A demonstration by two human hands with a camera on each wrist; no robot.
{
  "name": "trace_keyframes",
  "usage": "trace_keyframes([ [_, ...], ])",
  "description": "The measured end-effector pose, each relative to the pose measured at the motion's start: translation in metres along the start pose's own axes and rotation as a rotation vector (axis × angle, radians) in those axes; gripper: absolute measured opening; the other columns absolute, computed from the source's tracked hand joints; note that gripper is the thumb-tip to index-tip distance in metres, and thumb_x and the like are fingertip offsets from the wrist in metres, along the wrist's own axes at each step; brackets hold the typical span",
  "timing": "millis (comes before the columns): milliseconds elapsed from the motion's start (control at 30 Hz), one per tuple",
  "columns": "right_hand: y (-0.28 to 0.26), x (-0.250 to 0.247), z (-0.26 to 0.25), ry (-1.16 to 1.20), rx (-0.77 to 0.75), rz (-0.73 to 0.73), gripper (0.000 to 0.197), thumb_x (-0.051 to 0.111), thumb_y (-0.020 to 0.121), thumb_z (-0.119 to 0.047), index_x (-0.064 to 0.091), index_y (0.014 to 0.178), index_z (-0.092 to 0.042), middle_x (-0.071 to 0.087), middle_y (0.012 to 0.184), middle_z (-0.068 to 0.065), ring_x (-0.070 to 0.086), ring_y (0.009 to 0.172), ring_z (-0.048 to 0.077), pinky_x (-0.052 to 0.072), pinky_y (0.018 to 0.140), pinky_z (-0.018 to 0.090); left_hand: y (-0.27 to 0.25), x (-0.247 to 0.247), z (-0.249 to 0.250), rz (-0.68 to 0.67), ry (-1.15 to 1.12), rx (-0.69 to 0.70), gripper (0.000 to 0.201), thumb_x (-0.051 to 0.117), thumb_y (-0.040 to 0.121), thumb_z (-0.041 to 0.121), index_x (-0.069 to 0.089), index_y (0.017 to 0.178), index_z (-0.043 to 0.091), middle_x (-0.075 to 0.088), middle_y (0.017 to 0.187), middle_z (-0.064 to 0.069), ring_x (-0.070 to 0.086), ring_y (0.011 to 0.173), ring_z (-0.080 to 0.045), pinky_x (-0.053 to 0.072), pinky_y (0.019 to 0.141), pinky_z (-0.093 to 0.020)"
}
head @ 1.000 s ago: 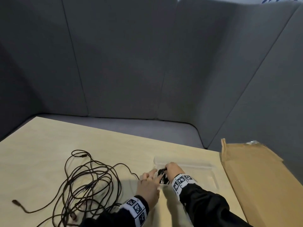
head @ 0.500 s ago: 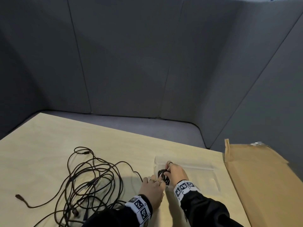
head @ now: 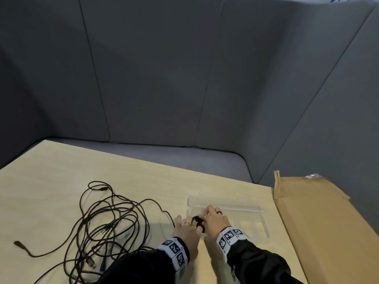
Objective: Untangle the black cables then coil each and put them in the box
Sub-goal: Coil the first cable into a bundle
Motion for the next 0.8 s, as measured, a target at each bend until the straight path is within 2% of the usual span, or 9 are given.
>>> trace_keyframes([
  [133,-0.025,-0.004,0.004,0.299,0.007,0.273,0.032,0.037,0.098,-0.022,0.058,0.122,-0.024,0.050,0.124,-0.009,0.041,0.119,0.015,0.035,0.099,0.028,-0.033,-0.003,-0.012,0.200,-0.323,-0.025,0.047,0.042,0.090,0.034,0.031,0.136,0.034,0.026,0.150,0.011,0.029,0.133,-0.020,0.015,0.109,-0.046],
  [233,-0.044,-0.008,-0.009,0.401,-0.068,0.407,0.027,0.042,0.097,-0.019,0.064,0.113,-0.021,0.060,0.113,-0.007,0.048,0.113,0.014,0.035,0.098,0.021,-0.062,0.009,-0.040,0.393,-0.579,-0.240,0.035,0.043,0.090,0.044,0.040,0.124,0.037,0.041,0.136,0.016,0.040,0.122,-0.009,0.027,0.101,-0.031],
  [400,-0.059,-0.005,-0.059,0.617,-0.122,0.089,0.039,0.037,0.099,-0.021,0.042,0.137,-0.013,0.050,0.135,-0.003,0.044,0.125,0.009,0.028,0.103,0.014,-0.070,0.041,-0.044,0.077,-0.742,-0.377,0.036,0.053,0.084,0.050,0.045,0.118,0.042,0.051,0.123,0.012,0.045,0.119,-0.009,0.029,0.101,-0.038],
  [467,-0.060,0.001,-0.072,0.728,-0.048,-0.012,0.043,0.034,0.100,-0.019,0.034,0.142,-0.012,0.047,0.135,-0.001,0.045,0.123,0.011,0.030,0.106,0.020,-0.070,0.044,-0.038,0.037,-0.694,-0.352,0.008,0.050,0.087,0.042,0.049,0.094,0.047,0.051,0.121,0.011,0.042,0.121,-0.012,0.024,0.099,-0.043],
  [533,-0.058,0.006,-0.076,0.819,0.062,-0.080,0.044,0.033,0.099,-0.019,0.032,0.142,-0.010,0.043,0.139,-0.001,0.045,0.121,0.014,0.033,0.104,0.022,-0.074,0.047,-0.034,0.024,-0.690,-0.352,0.014,0.048,0.088,0.035,0.044,0.077,0.042,0.052,0.112,0.013,0.042,0.120,-0.012,0.023,0.100,-0.044],
  [633,-0.052,0.015,-0.081,0.748,0.130,-0.177,0.050,0.038,0.097,-0.024,0.027,0.143,-0.009,0.045,0.140,0.004,0.046,0.118,0.017,0.038,0.100,0.026,-0.084,0.053,-0.034,0.000,-0.782,-0.348,0.019,0.056,0.083,0.032,0.041,0.093,0.040,0.053,0.102,0.016,0.048,0.114,-0.011,0.028,0.103,-0.039],
  [700,-0.050,0.023,-0.082,0.691,0.168,-0.230,0.056,0.045,0.094,-0.029,0.027,0.144,-0.011,0.052,0.123,0.008,0.049,0.108,0.018,0.040,0.095,0.030,-0.093,0.061,-0.033,-0.056,-0.844,-0.325,0.048,0.064,0.076,0.034,0.039,0.117,0.035,0.053,0.101,0.015,0.052,0.111,-0.013,0.036,0.102,-0.036],
  [733,-0.048,0.029,-0.082,0.704,0.181,-0.240,0.049,0.049,0.092,-0.031,0.040,0.136,-0.011,0.053,0.120,0.009,0.052,0.106,0.019,0.042,0.094,0.030,-0.097,0.065,-0.032,-0.086,-0.846,-0.307,0.057,0.067,0.074,0.035,0.040,0.124,0.035,0.054,0.105,0.013,0.053,0.112,-0.015,0.038,0.102,-0.034],
  [800,-0.052,0.037,-0.085,0.790,0.200,-0.253,0.011,0.059,0.087,-0.028,0.060,0.093,-0.019,0.060,0.097,0.005,0.057,0.087,0.015,0.047,0.084,0.029,-0.106,0.067,-0.027,-0.142,-0.767,-0.278,0.051,0.065,0.077,0.036,0.047,0.124,0.036,0.054,0.114,0.007,0.051,0.118,-0.017,0.036,0.104,-0.031],
])
Point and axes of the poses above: each hand's wrist, its own y-axis towards the middle knuckle, its own x-axis out of the palm, z = x × y, the point moved 1 cm from there along y, towards the middle knuckle
